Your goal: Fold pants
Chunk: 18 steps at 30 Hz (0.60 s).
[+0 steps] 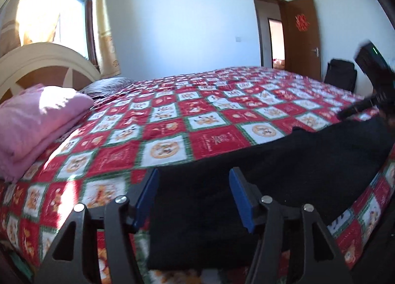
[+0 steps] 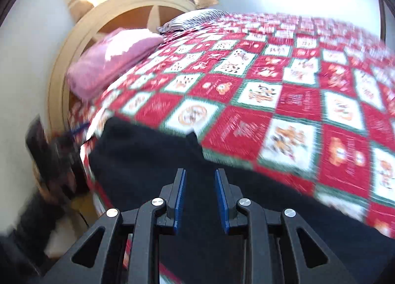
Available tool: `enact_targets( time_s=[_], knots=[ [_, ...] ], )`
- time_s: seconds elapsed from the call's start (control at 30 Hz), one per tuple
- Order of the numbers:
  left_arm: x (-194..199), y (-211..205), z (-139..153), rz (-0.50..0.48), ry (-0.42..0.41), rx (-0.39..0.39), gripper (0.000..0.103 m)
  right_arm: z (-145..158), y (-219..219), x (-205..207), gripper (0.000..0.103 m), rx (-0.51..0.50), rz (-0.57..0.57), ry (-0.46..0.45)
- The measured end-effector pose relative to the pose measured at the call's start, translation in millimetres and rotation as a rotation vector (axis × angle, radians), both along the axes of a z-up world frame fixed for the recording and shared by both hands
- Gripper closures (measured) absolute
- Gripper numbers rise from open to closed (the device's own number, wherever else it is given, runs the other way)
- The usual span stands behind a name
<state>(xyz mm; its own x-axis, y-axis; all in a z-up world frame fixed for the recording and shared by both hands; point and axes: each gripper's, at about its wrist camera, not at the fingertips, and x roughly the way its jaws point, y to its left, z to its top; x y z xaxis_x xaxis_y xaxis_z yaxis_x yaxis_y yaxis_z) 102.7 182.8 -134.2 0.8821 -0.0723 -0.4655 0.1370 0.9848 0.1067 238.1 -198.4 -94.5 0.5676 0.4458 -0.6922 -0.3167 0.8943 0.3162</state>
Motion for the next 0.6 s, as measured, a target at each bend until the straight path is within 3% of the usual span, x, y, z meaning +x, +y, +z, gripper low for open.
enact_targets(
  time_s=[0.1, 0.17, 0.33, 0.37, 0.4, 0.57, 0.6],
  knots=[
    [11, -10, -21, 0.020, 0.058, 0.039, 0.040, -16, -2, 43, 0.077, 0.098, -0.030, 0.089],
    [12, -6, -36, 0.030, 0.084, 0.025, 0.039, -26, 3, 63, 0.077, 0.140, -0.052, 0.140],
    [0, 2, -42, 0.029, 0.034, -0.025, 0.035, -56, 11, 90, 0.077, 0.322, -0.047, 0.296],
    [0, 1, -42, 0.030, 0.032, -0.019, 0.034, -58, 16, 89, 0.079, 0.313, -0.045, 0.298],
    [0, 1, -42, 0.035, 0.029, -0.015, 0.033, -57, 19, 88, 0.095, 0.297, -0.049, 0.291],
    [2, 2, -44, 0.049, 0.012, -0.032, 0.030, -33, 19, 81, 0.098, 0.245, -0.088, 0.181],
    [3, 1, -44, 0.053, 0.009, -0.033, 0.030, -37, 17, 86, 0.098, 0.233, -0.111, 0.201]
  ],
)
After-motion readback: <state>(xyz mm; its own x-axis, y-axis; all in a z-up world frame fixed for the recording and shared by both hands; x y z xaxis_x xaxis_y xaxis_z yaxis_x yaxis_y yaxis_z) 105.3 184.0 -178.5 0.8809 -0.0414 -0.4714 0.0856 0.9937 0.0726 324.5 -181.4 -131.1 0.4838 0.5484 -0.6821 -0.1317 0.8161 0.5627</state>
